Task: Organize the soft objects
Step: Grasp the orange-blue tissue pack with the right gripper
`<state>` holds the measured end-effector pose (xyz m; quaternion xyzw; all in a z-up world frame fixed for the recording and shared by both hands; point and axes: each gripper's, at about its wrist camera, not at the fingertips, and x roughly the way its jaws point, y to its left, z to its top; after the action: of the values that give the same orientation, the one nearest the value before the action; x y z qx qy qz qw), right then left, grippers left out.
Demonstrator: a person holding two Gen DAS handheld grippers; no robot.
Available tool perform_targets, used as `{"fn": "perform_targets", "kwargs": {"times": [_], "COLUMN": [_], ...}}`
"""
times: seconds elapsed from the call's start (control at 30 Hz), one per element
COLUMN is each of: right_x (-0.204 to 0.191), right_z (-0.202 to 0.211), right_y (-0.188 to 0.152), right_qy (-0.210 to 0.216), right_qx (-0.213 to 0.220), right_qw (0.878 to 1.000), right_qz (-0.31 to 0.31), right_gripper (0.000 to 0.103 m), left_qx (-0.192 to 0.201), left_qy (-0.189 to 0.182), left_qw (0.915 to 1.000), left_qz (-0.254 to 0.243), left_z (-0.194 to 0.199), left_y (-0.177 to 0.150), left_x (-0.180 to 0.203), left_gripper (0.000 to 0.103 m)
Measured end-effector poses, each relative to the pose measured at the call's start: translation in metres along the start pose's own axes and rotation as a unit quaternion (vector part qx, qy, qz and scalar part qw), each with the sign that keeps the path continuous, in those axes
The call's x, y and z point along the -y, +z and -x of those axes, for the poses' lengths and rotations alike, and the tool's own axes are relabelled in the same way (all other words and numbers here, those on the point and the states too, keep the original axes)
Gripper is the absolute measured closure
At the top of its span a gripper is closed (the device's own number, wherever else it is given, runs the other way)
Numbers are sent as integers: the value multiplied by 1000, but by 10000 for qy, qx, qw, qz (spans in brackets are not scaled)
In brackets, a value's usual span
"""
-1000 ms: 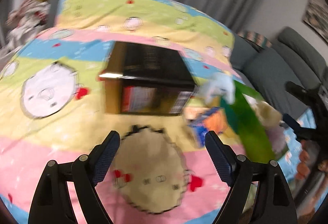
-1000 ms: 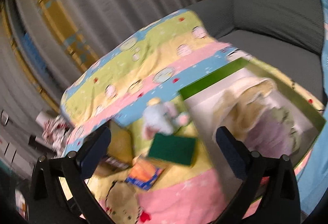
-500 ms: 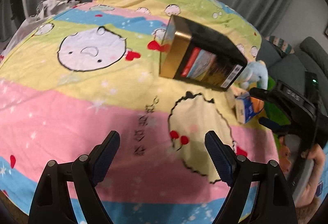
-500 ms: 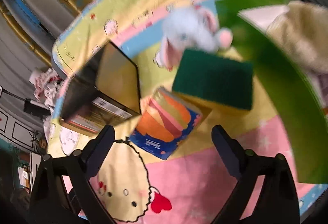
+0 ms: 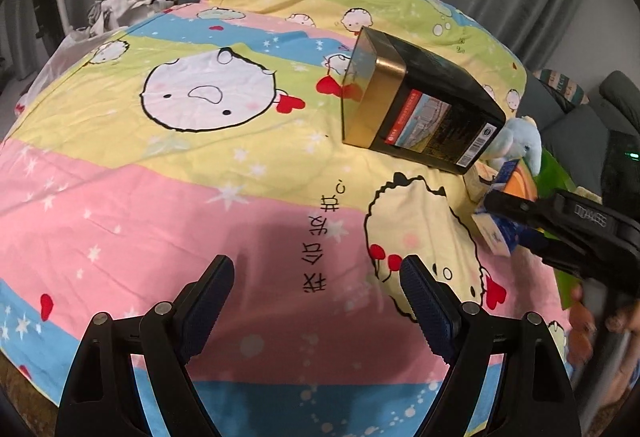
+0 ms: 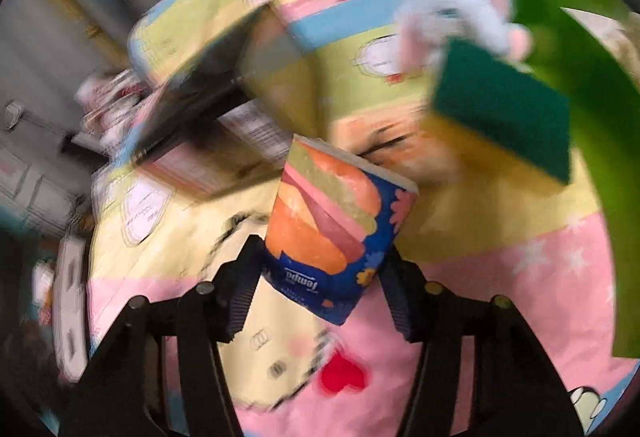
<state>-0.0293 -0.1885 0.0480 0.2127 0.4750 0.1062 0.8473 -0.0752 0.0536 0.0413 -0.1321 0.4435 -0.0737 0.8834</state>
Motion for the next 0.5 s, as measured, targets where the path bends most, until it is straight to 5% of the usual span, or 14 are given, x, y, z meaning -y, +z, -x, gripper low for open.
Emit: {"fn": "perform_targets", "kwargs": {"times": [0.27, 0.33, 0.43, 0.5], "right_x": [-33, -35, -37, -35], "right_z": [-27, -31, -29, -20], "right_y": [-21, -22, -19, -15], "right_qy": [433, 290, 203, 172], "right_qx": [-787, -787, -699, -484], "right_qw": [9949, 9952, 9960, 9975], "right_qz": [465, 509, 514, 480], "right_gripper": [45, 43, 24, 24], "left_qx": [137, 150, 124, 84], "left_qy": [-100, -114, -168, -262], "left_qw": [9998, 9998, 9997, 9995], "left_qz": [97, 77, 98, 121], "left_z": [10, 11, 11, 10], "left_y": [3, 3, 4, 4], "left_x": [-5, -5, -4, -4], "left_gripper": [18, 18, 18, 18]}}
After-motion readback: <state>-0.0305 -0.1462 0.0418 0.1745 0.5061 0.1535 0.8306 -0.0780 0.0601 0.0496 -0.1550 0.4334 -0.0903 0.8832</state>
